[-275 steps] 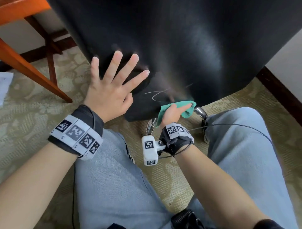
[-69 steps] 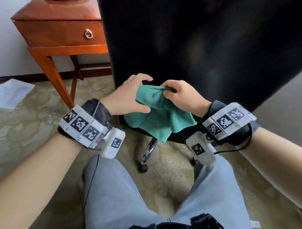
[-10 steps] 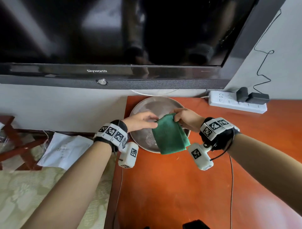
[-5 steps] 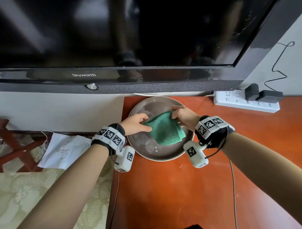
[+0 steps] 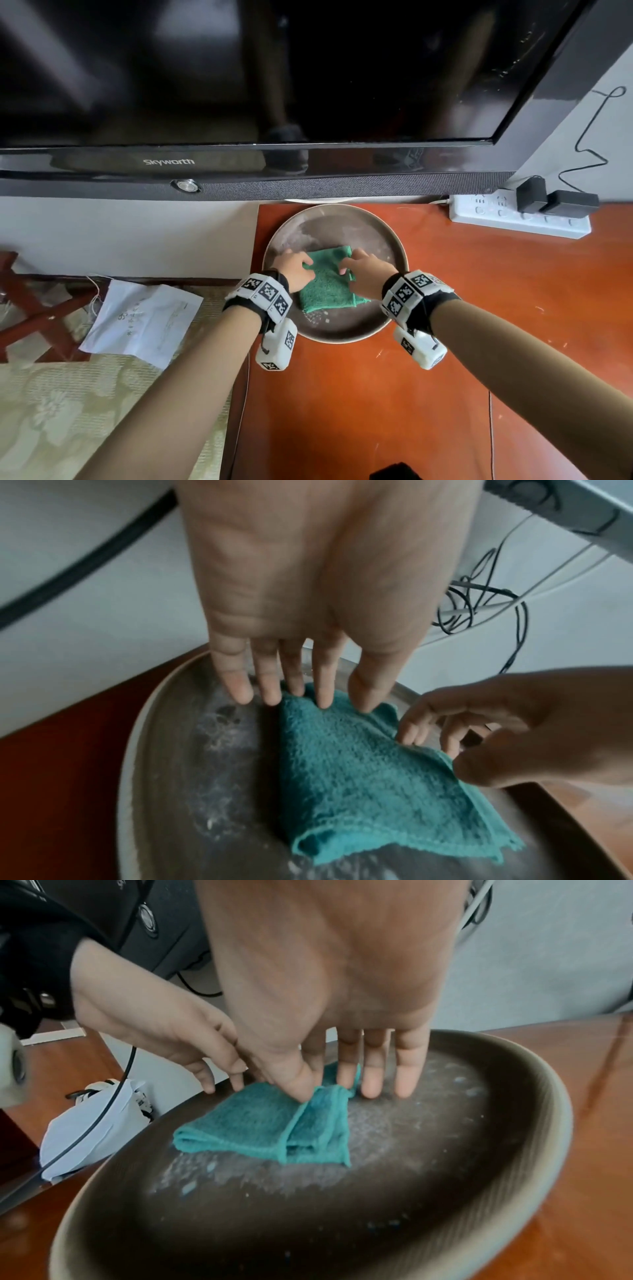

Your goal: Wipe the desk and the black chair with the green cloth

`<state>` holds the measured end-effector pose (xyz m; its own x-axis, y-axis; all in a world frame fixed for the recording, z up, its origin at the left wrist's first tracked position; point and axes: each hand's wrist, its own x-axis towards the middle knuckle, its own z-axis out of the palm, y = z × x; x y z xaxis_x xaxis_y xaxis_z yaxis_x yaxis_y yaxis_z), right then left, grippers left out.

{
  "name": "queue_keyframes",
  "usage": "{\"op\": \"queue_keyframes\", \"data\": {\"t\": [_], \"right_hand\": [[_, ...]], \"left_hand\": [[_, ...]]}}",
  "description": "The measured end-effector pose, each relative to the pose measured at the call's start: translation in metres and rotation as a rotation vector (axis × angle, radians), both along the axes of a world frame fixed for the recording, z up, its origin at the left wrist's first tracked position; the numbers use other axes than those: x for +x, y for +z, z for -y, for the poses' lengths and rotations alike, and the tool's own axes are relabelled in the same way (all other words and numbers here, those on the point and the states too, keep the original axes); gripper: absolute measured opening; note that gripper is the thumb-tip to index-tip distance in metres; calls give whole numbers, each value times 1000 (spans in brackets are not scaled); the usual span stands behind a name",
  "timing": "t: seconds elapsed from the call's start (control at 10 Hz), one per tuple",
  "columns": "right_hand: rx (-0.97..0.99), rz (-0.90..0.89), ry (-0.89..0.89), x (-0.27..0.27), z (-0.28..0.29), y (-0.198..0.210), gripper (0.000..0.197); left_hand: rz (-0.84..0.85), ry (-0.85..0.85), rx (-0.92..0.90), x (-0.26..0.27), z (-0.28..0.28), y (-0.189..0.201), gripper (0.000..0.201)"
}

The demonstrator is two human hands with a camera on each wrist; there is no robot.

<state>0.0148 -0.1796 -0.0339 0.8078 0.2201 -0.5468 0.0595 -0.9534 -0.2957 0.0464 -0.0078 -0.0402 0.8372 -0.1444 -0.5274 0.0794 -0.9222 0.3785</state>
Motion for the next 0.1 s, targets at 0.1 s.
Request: {"op": "queue_keyframes", "data": {"t": [0.1], "right_hand": [[-29,18,31,1,4,10,41]], "left_hand": [[-11,-68,57,1,7,7,47]]}}
